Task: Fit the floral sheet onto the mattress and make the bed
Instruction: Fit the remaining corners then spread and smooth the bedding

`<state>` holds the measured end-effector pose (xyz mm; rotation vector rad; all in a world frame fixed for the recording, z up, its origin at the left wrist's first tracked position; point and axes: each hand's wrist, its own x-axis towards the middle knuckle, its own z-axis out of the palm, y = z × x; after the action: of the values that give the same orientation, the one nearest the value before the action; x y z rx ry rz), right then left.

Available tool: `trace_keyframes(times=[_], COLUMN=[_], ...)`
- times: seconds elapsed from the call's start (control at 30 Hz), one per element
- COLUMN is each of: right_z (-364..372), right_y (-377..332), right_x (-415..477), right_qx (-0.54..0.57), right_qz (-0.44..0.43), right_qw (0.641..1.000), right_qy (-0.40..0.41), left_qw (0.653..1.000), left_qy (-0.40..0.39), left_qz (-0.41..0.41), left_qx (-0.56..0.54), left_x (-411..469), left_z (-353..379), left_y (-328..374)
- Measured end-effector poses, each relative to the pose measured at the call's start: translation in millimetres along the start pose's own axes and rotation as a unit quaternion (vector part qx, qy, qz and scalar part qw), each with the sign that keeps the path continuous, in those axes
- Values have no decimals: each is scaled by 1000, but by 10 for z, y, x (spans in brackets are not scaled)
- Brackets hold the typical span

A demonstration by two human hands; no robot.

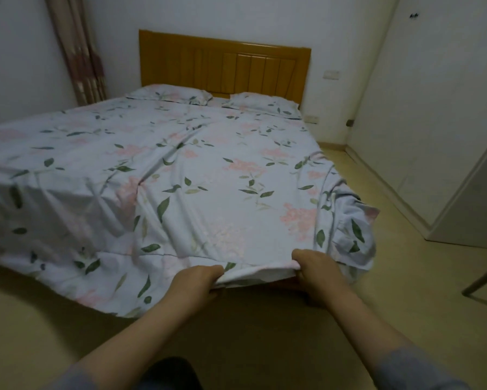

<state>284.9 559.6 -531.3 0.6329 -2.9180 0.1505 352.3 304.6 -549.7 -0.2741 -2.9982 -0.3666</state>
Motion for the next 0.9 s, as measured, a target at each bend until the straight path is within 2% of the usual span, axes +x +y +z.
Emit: trace_keyframes(times=[0.13,0.27,0.43,0.53,0.67,0.8,0.9], right_z=[-151,-94,-72,-65,-55,53,135], right_y=[111,93,144,183,306,717,1014], right_x=[-40,-102,-121,-140,-122,-167,-246], right_qx=[-3,-26,36,95,105,78,84], right_qz=[23,17,-2,-27,-63,-4,63], right_qw=[1000,998,999,995,991,995,992], right_qy=[-13,-49,-22,29,58,65,72], left_qw=[1000,996,997,996,988,976,966], left_qy=[-22,-84,-75,-52,-16,11,-44], left_qz=[13,3,-5,29,82,158,240], left_qx=[14,26,13,-60,-129,-150,-84], left_x=[64,110,220,332,565,664,652], left_z=[58,143,141,154,217,124,123], left_y=[149,153,172,418,841,960,909])
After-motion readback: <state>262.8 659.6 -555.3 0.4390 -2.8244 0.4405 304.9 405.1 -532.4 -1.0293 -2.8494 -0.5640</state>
